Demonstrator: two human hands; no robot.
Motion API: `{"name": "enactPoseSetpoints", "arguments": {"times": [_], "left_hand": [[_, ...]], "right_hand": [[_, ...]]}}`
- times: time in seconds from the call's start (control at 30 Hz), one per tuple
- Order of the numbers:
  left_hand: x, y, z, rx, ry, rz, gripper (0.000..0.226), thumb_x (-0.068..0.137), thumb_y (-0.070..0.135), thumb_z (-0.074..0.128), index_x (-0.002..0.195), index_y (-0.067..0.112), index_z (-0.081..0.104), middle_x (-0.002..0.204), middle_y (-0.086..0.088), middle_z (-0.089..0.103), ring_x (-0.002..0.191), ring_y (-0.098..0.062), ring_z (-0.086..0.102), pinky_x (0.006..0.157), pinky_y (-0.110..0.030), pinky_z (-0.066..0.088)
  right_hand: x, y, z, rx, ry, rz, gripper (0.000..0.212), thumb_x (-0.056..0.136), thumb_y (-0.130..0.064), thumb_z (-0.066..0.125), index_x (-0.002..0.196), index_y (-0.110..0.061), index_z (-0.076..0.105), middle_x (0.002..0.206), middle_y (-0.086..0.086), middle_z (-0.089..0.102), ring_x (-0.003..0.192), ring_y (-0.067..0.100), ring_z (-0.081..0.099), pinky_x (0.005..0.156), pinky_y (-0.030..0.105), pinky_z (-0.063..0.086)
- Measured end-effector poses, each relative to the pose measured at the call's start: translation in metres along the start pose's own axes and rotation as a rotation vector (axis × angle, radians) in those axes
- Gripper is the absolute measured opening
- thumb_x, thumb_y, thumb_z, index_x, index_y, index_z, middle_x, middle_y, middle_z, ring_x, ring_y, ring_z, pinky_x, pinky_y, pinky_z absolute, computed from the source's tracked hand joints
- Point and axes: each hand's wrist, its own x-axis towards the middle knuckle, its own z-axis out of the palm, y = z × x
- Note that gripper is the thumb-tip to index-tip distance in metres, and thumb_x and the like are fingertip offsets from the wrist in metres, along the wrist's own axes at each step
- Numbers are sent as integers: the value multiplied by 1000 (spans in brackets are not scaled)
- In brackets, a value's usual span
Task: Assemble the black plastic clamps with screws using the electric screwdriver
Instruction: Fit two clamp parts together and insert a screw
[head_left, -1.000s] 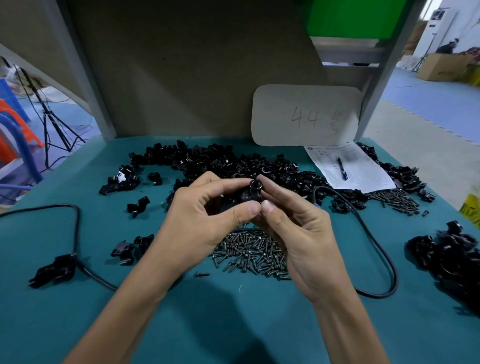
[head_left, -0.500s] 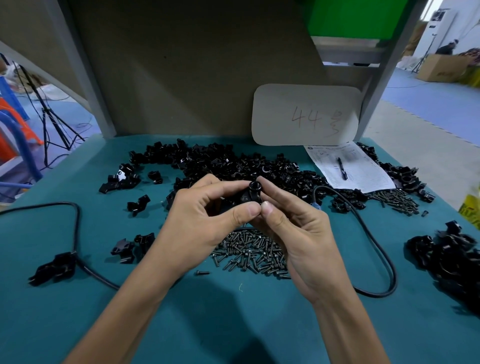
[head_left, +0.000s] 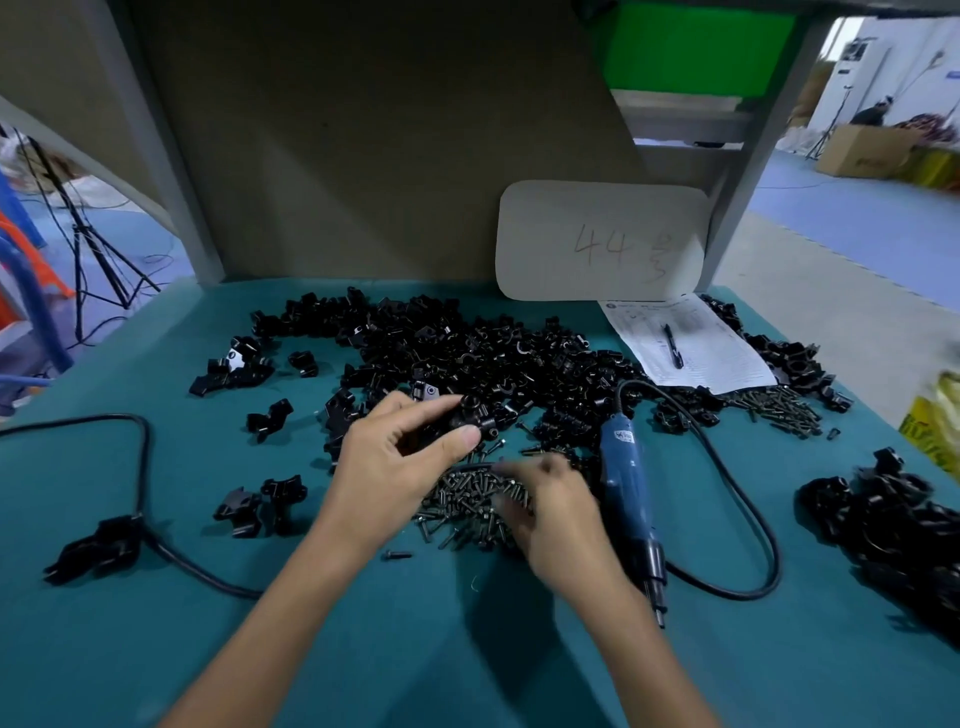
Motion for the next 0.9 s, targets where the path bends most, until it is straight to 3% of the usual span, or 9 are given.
{"name": "enactPoseSetpoints", "arguments": {"times": [0.03, 0.13, 0.2, 0.33, 0.53, 0.73, 0.9], "left_hand": [[-1, -6, 0, 21, 7, -10, 47, 74, 49, 75, 118, 33, 72, 88, 0, 54, 74, -2, 54, 70, -14, 45], [-2, -18, 0, 37, 17, -20, 46, 74, 50, 75, 116, 33, 71, 82, 14, 53, 74, 2, 55, 69, -9, 42], [-2, -23, 1, 41, 25, -21, 45, 73, 49, 75, 115, 33, 71, 81, 13, 52, 74, 2, 54, 69, -8, 42], [-1, -24, 0, 35, 36, -10, 42, 73, 48, 76, 113, 35, 72, 85, 2, 53, 73, -1, 55, 67, -10, 42], [-1, -22, 5, 14, 21, 6, 41, 74, 48, 76, 113, 36, 72, 85, 7, 55, 75, 0, 57, 69, -9, 42], [-1, -21, 5, 31, 14, 12, 38, 74, 49, 76, 111, 40, 70, 88, -3, 54, 75, 0, 55, 70, -10, 42], [-2, -23, 3, 21, 17, -7, 39, 74, 50, 76, 112, 42, 70, 88, 0, 54, 77, -9, 57, 71, -16, 45]], "right_hand": [[-2, 8, 12, -138, -44, 16, 37, 105, -33, 55, 143, -33, 55, 133, -1, 51, 122, 20, 49, 105, 32, 43], [-8, 20, 35, -237, -32, 18, 34, 109, -29, 42, 140, -25, 57, 127, 2, 53, 113, 21, 47, 95, 28, 38], [-4, 20, 36, -283, -6, 2, 33, 109, -21, 40, 138, -22, 56, 124, 2, 57, 110, 22, 49, 91, 29, 37], [3, 12, 30, -376, -79, -39, 29, 105, -12, 47, 132, -17, 53, 124, 7, 60, 114, 27, 52, 94, 32, 38], [10, 10, 27, -470, -159, -113, 30, 101, -9, 51, 129, -16, 47, 119, 10, 58, 109, 31, 53, 84, 37, 39], [18, 11, 28, -471, -173, -231, 16, 106, -28, 49, 113, -14, 51, 107, 8, 59, 103, 33, 59, 67, 37, 41], [17, 9, 28, -391, -216, -256, 30, 104, -39, 54, 122, -16, 54, 113, 10, 57, 107, 32, 56, 82, 42, 49]]}}
